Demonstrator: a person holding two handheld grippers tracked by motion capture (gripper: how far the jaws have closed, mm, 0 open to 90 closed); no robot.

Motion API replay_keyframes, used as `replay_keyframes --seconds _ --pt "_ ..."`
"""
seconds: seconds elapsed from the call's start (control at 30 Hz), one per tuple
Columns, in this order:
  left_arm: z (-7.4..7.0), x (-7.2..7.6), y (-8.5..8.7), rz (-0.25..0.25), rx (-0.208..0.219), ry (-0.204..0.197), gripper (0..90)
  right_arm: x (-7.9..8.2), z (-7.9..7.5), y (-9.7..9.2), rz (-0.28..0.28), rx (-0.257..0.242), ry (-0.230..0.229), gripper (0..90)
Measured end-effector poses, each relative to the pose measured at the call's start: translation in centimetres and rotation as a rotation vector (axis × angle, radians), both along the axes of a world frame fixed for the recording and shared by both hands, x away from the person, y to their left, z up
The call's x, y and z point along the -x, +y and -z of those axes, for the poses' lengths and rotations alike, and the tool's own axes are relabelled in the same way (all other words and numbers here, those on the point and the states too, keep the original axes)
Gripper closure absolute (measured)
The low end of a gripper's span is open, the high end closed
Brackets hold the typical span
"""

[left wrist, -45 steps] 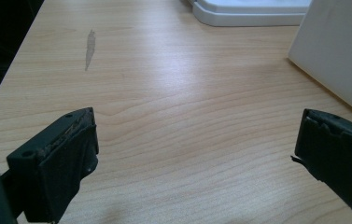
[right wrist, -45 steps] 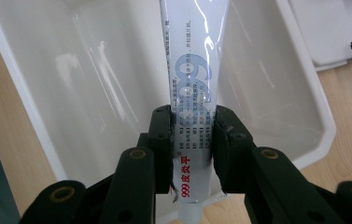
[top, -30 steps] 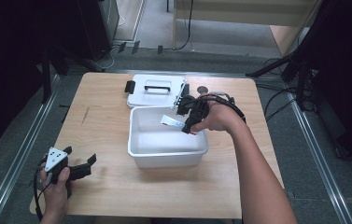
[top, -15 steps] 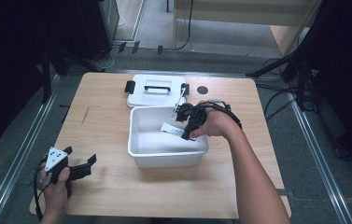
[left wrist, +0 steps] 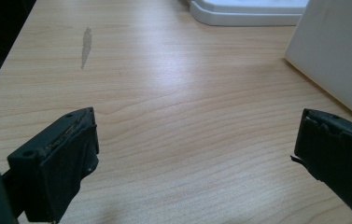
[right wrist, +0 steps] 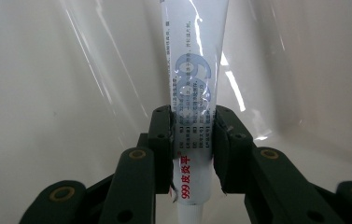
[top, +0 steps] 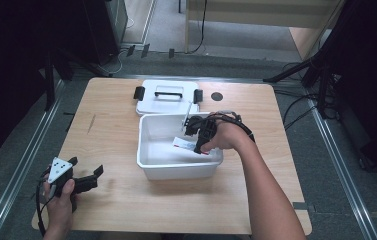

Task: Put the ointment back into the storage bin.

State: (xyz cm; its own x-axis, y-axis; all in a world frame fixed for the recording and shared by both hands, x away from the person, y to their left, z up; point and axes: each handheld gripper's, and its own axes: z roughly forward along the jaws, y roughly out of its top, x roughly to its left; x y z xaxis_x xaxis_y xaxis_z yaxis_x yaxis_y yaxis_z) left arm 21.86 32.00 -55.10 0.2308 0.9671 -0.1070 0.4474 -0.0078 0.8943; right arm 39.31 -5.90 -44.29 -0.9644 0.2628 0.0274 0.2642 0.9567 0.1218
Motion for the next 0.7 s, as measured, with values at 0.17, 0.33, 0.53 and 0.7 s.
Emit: replay_keyframes --seconds 0.17,0.33,0.53,0.7 --pt "0.0 0.0 0.0 0.000 -0.001 0.001 0.4 0.1 0.5 0.6 -0.015 0.051 -0.011 72.1" --pt "0.0 0.0 0.0 0.003 -0.004 0.003 0.4 0.3 0.9 1.2 -0.020 0.096 -0.015 72.2" --pt "0.0 0.0 0.0 0.003 -0.003 0.004 0.4 0.4 1.5 1.8 -0.029 0.152 -0.014 72.2" --pt "0.0 0.0 0.0 0.005 -0.003 0.006 0.4 0.4 1.8 2.1 -0.029 0.177 -0.013 72.0"
